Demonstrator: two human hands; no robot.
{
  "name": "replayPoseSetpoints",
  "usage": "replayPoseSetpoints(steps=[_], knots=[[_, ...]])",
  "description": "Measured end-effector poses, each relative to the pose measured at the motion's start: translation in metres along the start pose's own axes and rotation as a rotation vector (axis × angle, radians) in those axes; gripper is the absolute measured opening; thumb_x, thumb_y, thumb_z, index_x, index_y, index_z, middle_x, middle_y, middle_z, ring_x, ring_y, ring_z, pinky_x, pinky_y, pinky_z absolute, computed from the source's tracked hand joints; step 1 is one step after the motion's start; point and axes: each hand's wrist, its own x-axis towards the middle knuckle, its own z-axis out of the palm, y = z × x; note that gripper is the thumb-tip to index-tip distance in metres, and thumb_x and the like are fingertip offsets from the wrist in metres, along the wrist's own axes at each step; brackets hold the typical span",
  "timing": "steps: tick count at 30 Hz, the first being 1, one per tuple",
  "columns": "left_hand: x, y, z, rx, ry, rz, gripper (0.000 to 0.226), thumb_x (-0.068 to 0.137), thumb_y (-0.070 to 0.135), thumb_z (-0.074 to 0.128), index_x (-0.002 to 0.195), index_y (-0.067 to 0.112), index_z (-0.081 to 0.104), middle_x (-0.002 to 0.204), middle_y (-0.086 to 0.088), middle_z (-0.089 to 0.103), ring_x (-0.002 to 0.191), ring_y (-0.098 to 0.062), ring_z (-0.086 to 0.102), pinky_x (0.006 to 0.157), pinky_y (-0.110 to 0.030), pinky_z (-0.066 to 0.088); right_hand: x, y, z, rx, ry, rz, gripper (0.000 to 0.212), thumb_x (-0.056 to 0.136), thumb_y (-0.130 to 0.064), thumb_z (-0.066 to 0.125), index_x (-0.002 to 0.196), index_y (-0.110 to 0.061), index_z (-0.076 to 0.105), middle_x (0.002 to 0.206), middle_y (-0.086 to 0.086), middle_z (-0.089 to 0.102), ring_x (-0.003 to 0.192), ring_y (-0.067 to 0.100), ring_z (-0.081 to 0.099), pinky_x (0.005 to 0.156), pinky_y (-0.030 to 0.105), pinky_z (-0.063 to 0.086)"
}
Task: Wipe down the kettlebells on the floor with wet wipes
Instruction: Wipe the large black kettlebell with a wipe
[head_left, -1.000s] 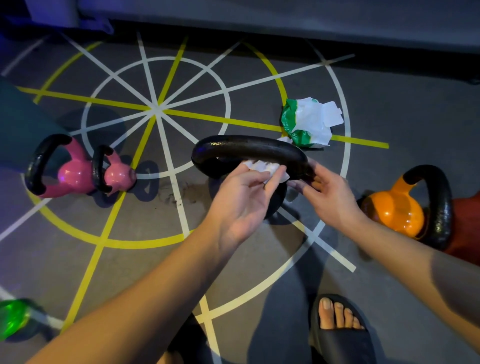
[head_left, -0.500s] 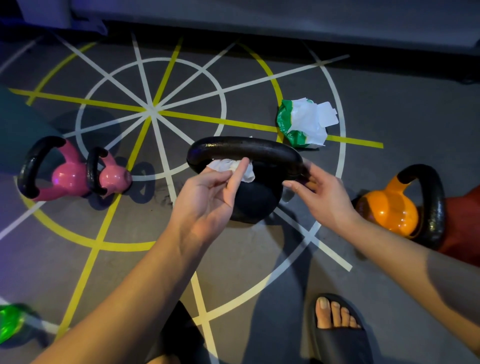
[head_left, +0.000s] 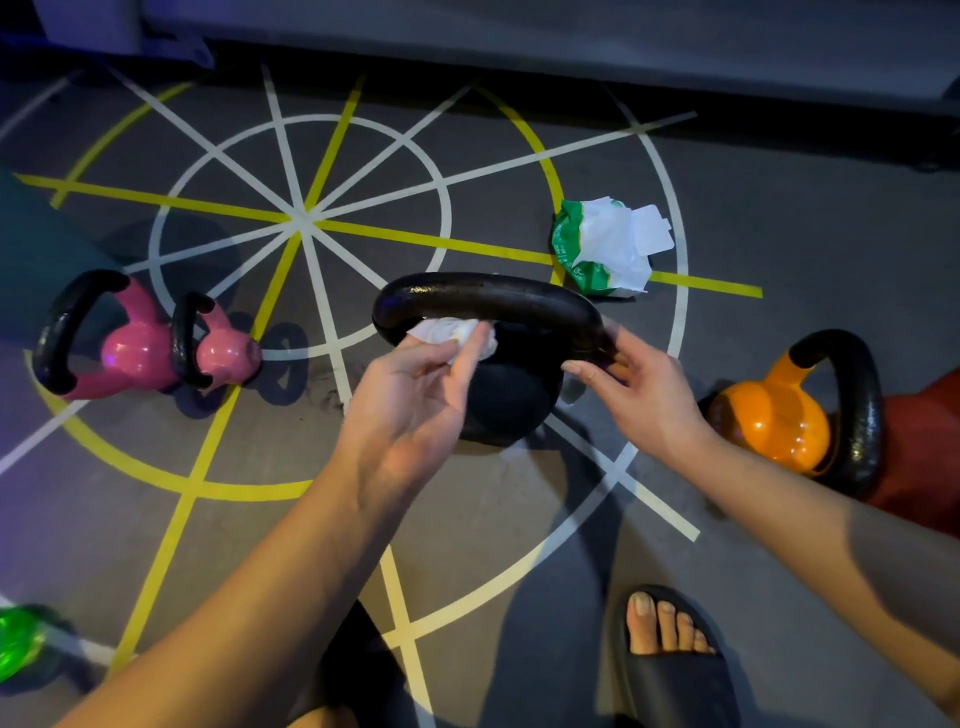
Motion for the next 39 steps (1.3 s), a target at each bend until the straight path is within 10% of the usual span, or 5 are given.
replayPoseSetpoints(steps=[14, 20, 25, 29, 39], knots=[[0.010, -0.026, 0.011, 0.013, -0.035, -0.059, 0.035, 0.095, -0.017, 0.037, 0.112, -0.003, 0.065, 0.141, -0.026, 0.058, 0.136, -0.036, 0.052, 0.114, -0.041, 0.044, -0.002, -0.002, 0.001, 0.007, -0.014, 0.021, 0.053, 0.095, -0.013, 0.069, 0.141, -0.037, 0.056, 0.123, -0.011, 0.072, 0.114, 0.004, 0.068, 0.110, 0.045, 0.049], [-0.001, 0.010, -0.012, -0.147, -0.024, -0.015, 0.052, 0.081, -0.015, 0.048, 0.133, -0.014, 0.052, 0.134, -0.033, 0.060, 0.131, -0.041, 0.055, 0.100, -0.040, 0.053, -0.002, -0.001, 0.002, 0.000, 0.013, 0.028, 0.053, 0.092, -0.026, 0.073, 0.129, -0.060, 0.055, 0.122, -0.019, 0.071, 0.119, 0.002, 0.064, 0.111, 0.044, 0.048], [0.009, -0.001, -0.004, -0.089, -0.006, -0.051, 0.058, 0.085, -0.012, 0.050, 0.142, -0.006, 0.049, 0.144, -0.027, 0.055, 0.134, -0.037, 0.054, 0.108, -0.037, 0.047, -0.005, -0.004, 0.002, -0.001, -0.001, 0.048, 0.054, 0.093, -0.026, 0.072, 0.140, -0.047, 0.054, 0.127, -0.015, 0.069, 0.121, 0.002, 0.063, 0.111, 0.044, 0.048], [0.014, -0.020, 0.009, 0.005, 0.014, -0.037, 0.031, 0.097, -0.015, 0.042, 0.113, 0.000, 0.064, 0.142, -0.025, 0.057, 0.130, -0.034, 0.057, 0.108, -0.035, 0.049, -0.005, -0.009, 0.003, 0.013, 0.002, 0.043, 0.052, 0.089, -0.030, 0.071, 0.135, -0.047, 0.055, 0.128, -0.011, 0.070, 0.120, 0.004, 0.065, 0.110, 0.045, 0.049], [-0.004, 0.018, -0.022, -0.121, 0.057, -0.003, 0.028, 0.093, -0.018, 0.044, 0.115, -0.013, 0.061, 0.128, -0.035, 0.062, 0.126, -0.046, 0.058, 0.114, -0.043, 0.044, -0.008, -0.016, 0.004, -0.011, -0.002, 0.074, 0.051, 0.090, -0.028, 0.072, 0.130, -0.053, 0.055, 0.123, -0.015, 0.071, 0.118, 0.002, 0.065, 0.109, 0.035, 0.048]])
